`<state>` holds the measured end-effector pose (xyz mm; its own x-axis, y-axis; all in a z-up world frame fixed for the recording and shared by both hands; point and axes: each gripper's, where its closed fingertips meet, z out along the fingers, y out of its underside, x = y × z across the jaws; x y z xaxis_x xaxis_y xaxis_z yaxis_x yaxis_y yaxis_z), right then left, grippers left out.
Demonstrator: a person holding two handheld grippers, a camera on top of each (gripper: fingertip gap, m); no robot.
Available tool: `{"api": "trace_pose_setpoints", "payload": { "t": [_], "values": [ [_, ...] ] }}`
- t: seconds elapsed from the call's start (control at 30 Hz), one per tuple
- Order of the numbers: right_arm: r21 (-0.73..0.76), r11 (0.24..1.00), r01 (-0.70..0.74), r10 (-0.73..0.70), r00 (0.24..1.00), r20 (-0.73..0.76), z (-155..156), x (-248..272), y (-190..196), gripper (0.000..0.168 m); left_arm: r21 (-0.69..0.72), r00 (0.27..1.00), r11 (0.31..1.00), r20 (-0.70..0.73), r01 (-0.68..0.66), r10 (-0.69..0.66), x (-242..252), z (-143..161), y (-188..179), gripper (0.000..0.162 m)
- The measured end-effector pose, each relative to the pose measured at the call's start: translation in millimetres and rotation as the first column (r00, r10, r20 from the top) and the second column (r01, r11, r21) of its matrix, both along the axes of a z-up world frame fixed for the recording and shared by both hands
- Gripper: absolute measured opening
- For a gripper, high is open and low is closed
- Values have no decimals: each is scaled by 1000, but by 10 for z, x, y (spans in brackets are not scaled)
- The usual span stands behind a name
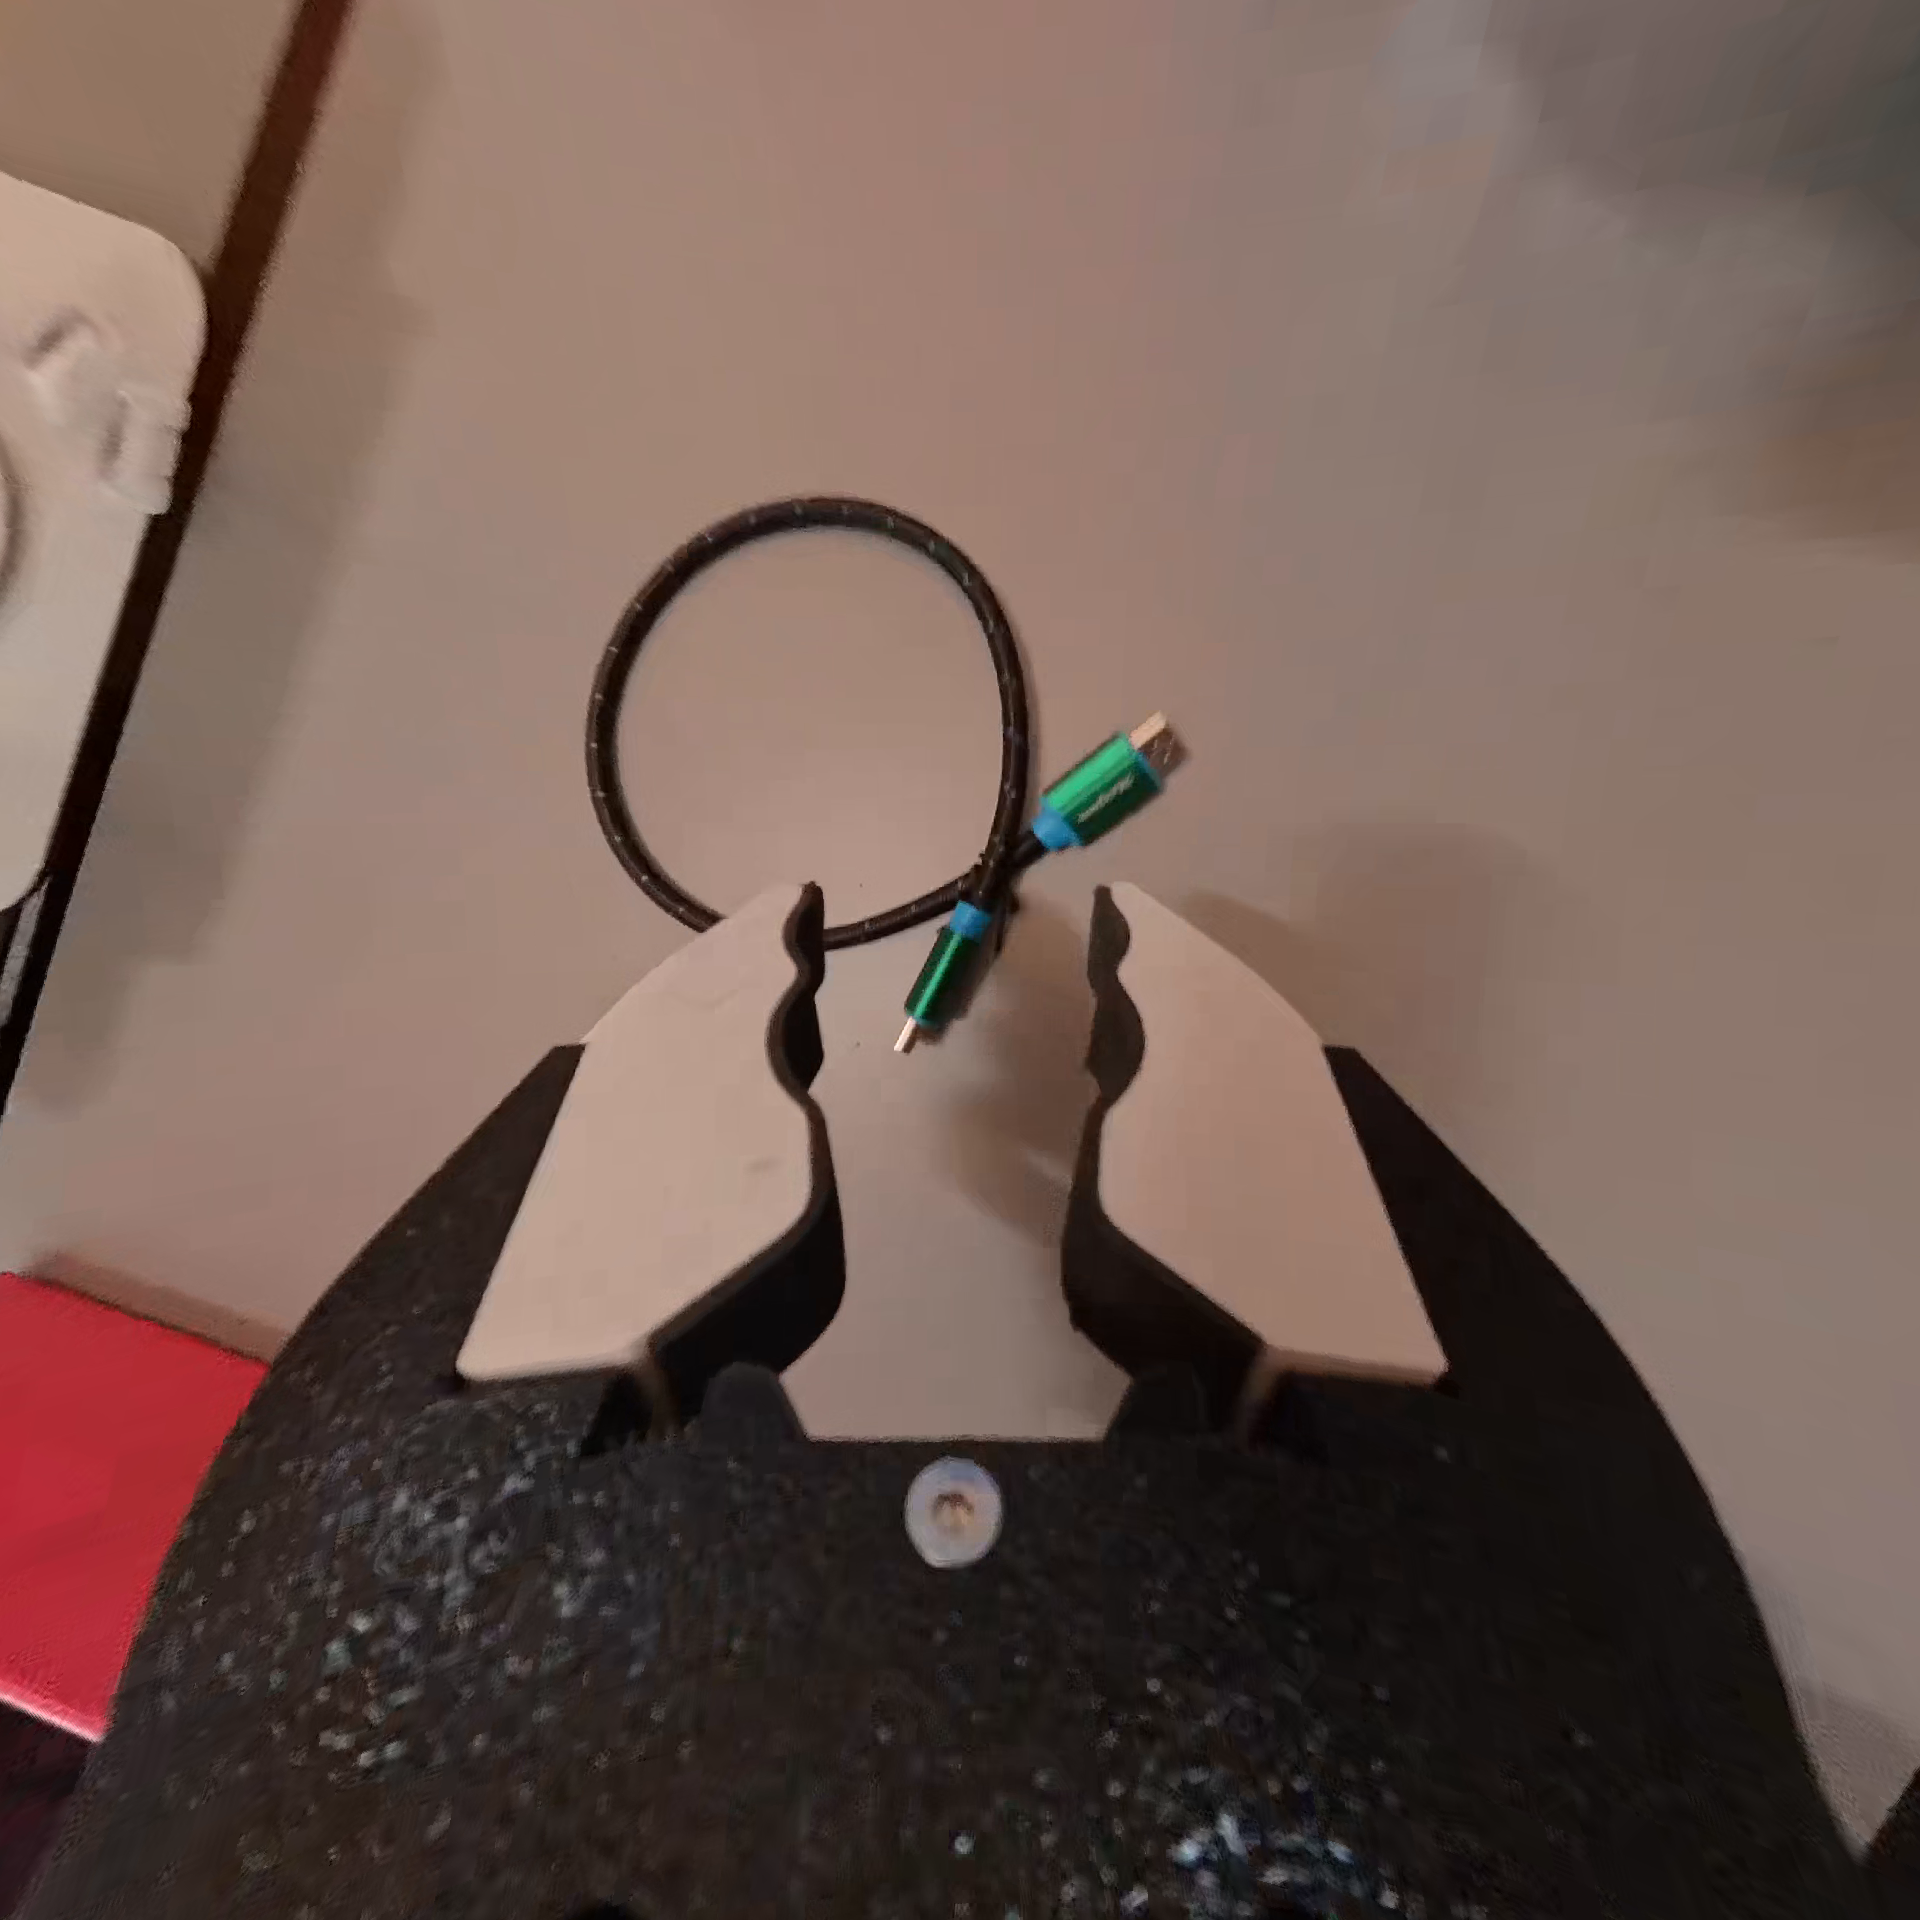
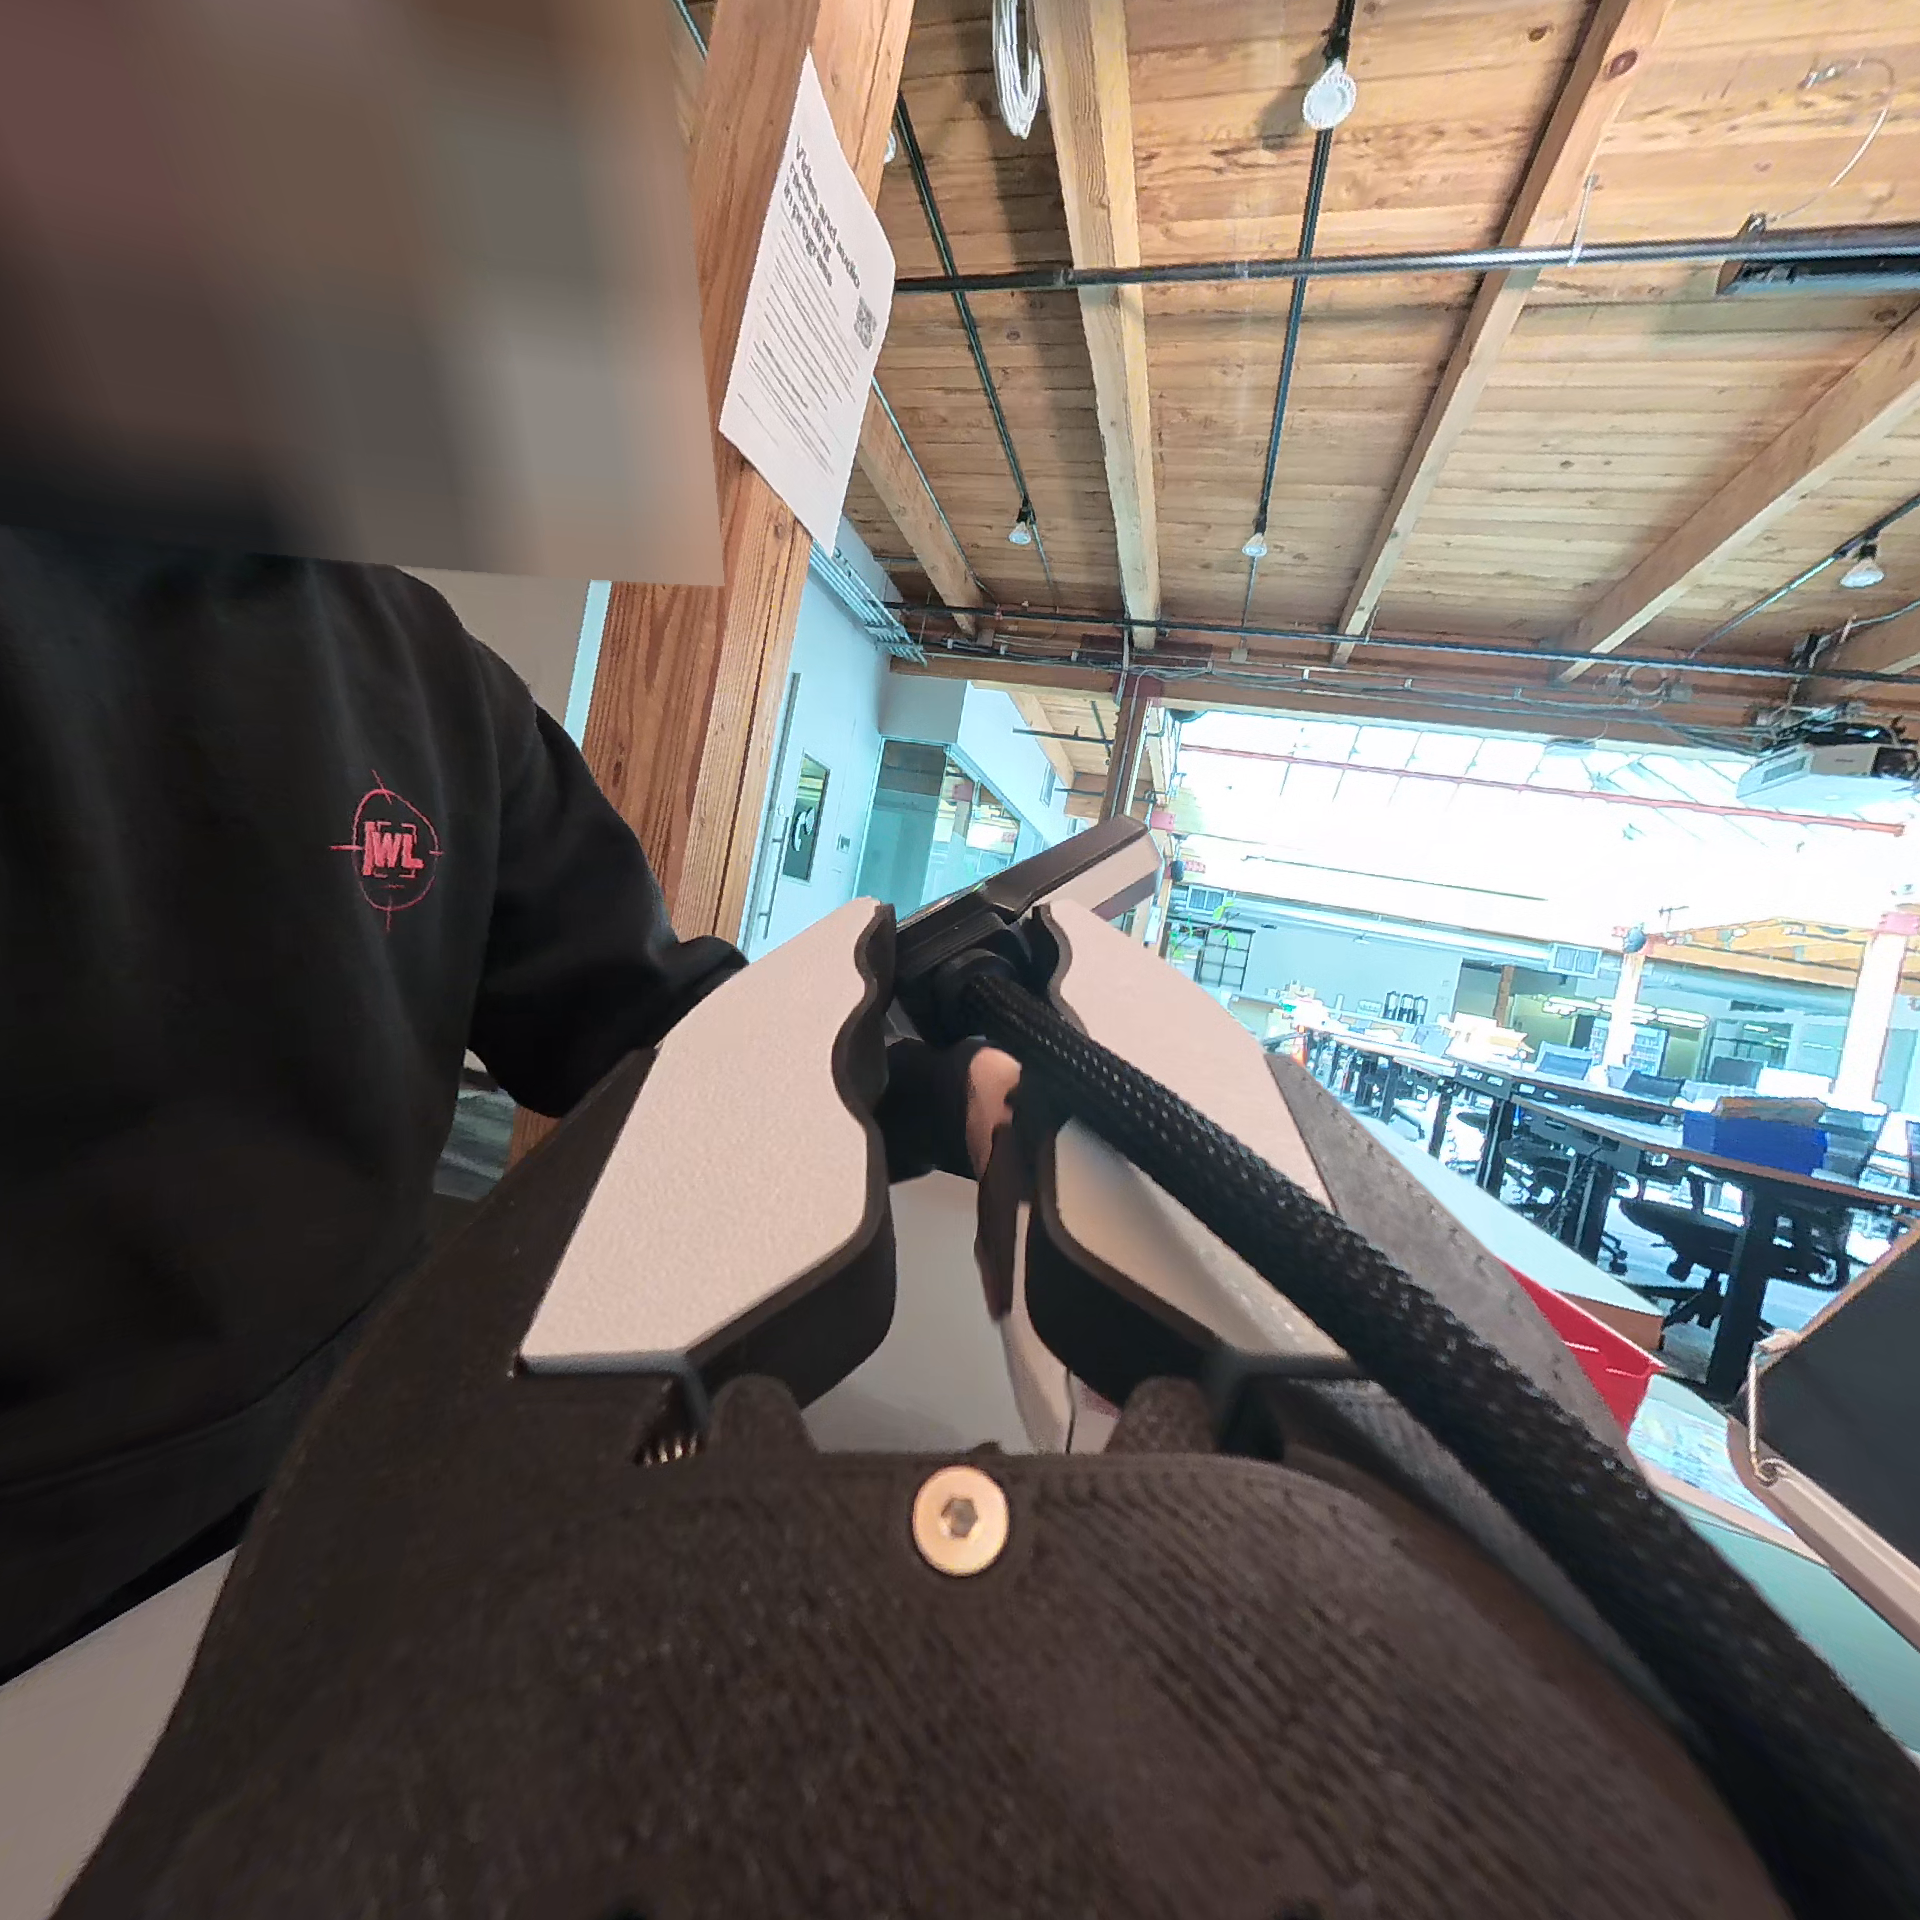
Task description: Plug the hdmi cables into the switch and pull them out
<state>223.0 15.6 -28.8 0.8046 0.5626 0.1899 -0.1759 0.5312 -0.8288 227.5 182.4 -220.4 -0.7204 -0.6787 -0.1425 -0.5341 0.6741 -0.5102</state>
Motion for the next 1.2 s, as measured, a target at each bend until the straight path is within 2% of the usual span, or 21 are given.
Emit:
{"api": "trace_pose_setpoints", "payload": {
  "t": [0.03, 0.2, 0.33, 0.43, 0.53, 0.63, 0.7, 0.73, 0.77, 0.8, 0.83, 0.87, 0.9, 0.93, 0.97, 1.1, 1.2],
  "values": [
    [6, 1000, 1, -1, 1000, -5, 4, 14, -14, 25, 49, 999, 998, -17, 36, -35, -7, -77, 6, 47],
    [17, 1000, -12, 12, 1000, -17, 2, 22, -22, 25, 258, 968, 934, -122, 246, -221, 1, -438, -57, 44],
    [8, 1000, -9, 9, 1000, -2, 3, -2, -11, 25, 294, 946, 909, -227, 295, -233, 86, -691, -78, 42],
    [15, 1000, -3, 3, 1000, -4, 10, 14, -34, 25, 284, 927, 904, -289, 320, -238, 77, -791, -63, 11],
    [23, 1000, 6, -6, 1000, -9, 15, 45, -68, 25, 250, 944, 925, -240, 286, -227, 94, -765, -112, 9],
    [33, 999, 15, -15, 1000, -15, 23, 76, -105, 25, 290, 978, 934, -36, 209, -207, 202, -664, -121, 9],
    [37, 999, 23, -23, 1000, -17, 27, 94, -123, 25, 356, 967, 933, 218, 49, -134, 364, -514, -50, 9],
    [39, 999, 26, -26, 1000, -18, 27, 102, -131, 25, 398, 925, 915, 370, -69, -91, 436, -408, 31, 9],
    [41, 999, 29, -28, 999, -20, 27, 111, -137, 25, 422, 845, 879, 533, -222, -43, 476, -272, 138, 9],
    [44, 999, 32, -31, 999, -23, 27, 121, -141, 25, 420, 733, 830, 680, -368, -20, 460, -128, 235, 9],
    [44, 998, 32, -31, 999, -25, 25, 128, -144, 25, 424, 632, 788, 773, -446, -58, 401, -44, 261, 9],
    [43, 999, 32, -31, 999, -25, 21, 130, -143, 25, 459, 567, 750, 812, -476, -136, 336, -36, 235, 10],
    [42, 999, 34, -33, 999, -26, 17, 133, -138, 25, 511, 547, 708, 811, -487, -208, 276, -97, 199, 12],
    [41, 999, 33, -32, 999, -25, 13, 131, -135, 25, 556, 566, 682, 787, -476, -247, 225, -210, 156, 14],
    [40, 999, 31, -30, 999, -25, 10, 130, -130, 25, 574, 602, 688, 760, -444, -245, 174, -344, 106, 17],
    [31, 999, 36, -35, 999, -23, -6, 136, -115, 25, 472, 715, 827, 687, -305, -128, 4, -569, -139, 12],
    [36, 999, 34, -33, 999, -29, -6, 146, -130, 25, 408, 775, 884, 626, -229, -88, -102, -621, -289, 9]
  ]
}}
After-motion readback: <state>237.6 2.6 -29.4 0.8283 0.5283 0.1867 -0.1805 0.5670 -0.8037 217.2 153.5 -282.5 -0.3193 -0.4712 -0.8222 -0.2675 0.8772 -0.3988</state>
